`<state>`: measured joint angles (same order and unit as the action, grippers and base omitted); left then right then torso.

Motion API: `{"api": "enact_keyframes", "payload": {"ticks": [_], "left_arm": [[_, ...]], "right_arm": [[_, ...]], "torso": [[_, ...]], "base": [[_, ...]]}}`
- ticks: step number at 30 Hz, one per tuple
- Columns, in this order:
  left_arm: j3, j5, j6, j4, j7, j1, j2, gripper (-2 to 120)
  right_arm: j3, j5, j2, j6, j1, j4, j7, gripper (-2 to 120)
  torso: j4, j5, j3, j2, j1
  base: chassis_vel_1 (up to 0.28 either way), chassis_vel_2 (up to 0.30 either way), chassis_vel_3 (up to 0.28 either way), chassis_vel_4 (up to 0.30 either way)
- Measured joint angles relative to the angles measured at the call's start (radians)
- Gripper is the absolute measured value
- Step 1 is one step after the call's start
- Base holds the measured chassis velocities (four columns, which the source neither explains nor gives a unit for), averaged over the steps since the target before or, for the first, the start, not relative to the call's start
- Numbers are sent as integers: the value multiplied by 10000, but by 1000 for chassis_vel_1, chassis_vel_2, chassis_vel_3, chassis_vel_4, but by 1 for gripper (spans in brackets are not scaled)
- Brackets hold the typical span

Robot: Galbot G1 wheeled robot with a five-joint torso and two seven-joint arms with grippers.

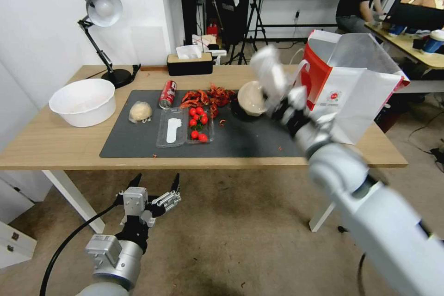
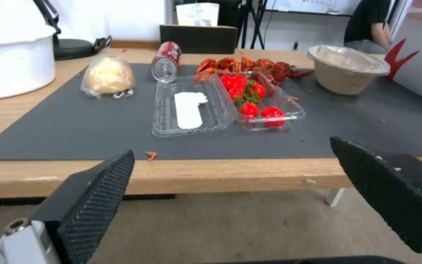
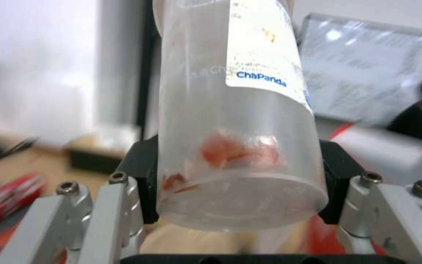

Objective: Pick up the trash from the table and place it into the takeout bag.

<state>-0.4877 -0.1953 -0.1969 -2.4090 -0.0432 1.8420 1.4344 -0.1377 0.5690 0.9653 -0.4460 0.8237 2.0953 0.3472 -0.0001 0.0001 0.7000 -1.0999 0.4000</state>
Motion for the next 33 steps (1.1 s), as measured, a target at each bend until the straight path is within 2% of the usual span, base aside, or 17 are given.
{"api": "enact_keyframes", "payload": {"ticks": [2,4,5,7,8,12,13,16,20,25,28,29,33], "left_arm": [[92,50,-7,-47,19,1,150,100],[103,61,-7,-47,19,5,172,100],[129,112,71,-47,45,51,186,100],[128,208,240,-48,125,127,167,100],[128,208,240,-48,125,127,167,100],[77,366,457,-65,308,221,155,100],[77,366,457,-65,308,221,155,100],[85,374,532,9,370,210,118,100],[83,376,677,151,461,197,72,100],[93,379,791,198,539,210,52,100],[96,522,908,201,712,226,53,100],[96,522,908,201,712,226,53,100],[88,535,1014,206,801,220,38,100]], "right_arm": [[-143,387,-622,339,-916,-145,88,54],[-179,503,-736,373,-1137,-218,178,54],[-308,1031,-1023,360,-1751,-484,478,54],[-576,2433,-1242,-225,-2507,-953,1113,54],[-576,2433,-1242,-225,-2507,-953,1113,54],[-663,4734,-1344,-1552,-3337,-1388,3251,54],[-663,4734,-1344,-1552,-3337,-1388,3251,54],[-587,6266,-1407,-1921,-3779,-1463,4844,54],[-552,6849,-1643,-1877,-3966,-1622,5336,54],[-552,6803,-1802,-1796,-3925,-1683,5304,58],[-557,6663,-1897,-1763,-3855,-1665,5283,73],[-557,6663,-1897,-1763,-3855,-1665,5283,73],[-566,6622,-1949,-1758,-3834,-1616,5292,89]], "torso": [[2,-1,0,-1,0],[2,-2,0,-2,1],[3,0,0,-2,1],[0,2,0,-2,0],[0,2,0,-2,0],[0,1,1,-2,0],[0,1,1,-2,0],[3,-2,1,-2,0],[0,-1,0,-2,0],[1,-1,0,-1,-1],[0,0,0,-1,-1],[0,0,0,-1,-1],[2,-1,-1,-1,0]], "base": [[0,0,0,0],[0,0,0,0],[0,0,0,0],[0,0,0,0],[0,0,0,0],[0,0,0,0],[0,0,0,0],[0,0,0,0],[0,0,0,0],[0,0,0,0],[0,0,0,0],[0,0,0,0],[0,0,0,0]]}}
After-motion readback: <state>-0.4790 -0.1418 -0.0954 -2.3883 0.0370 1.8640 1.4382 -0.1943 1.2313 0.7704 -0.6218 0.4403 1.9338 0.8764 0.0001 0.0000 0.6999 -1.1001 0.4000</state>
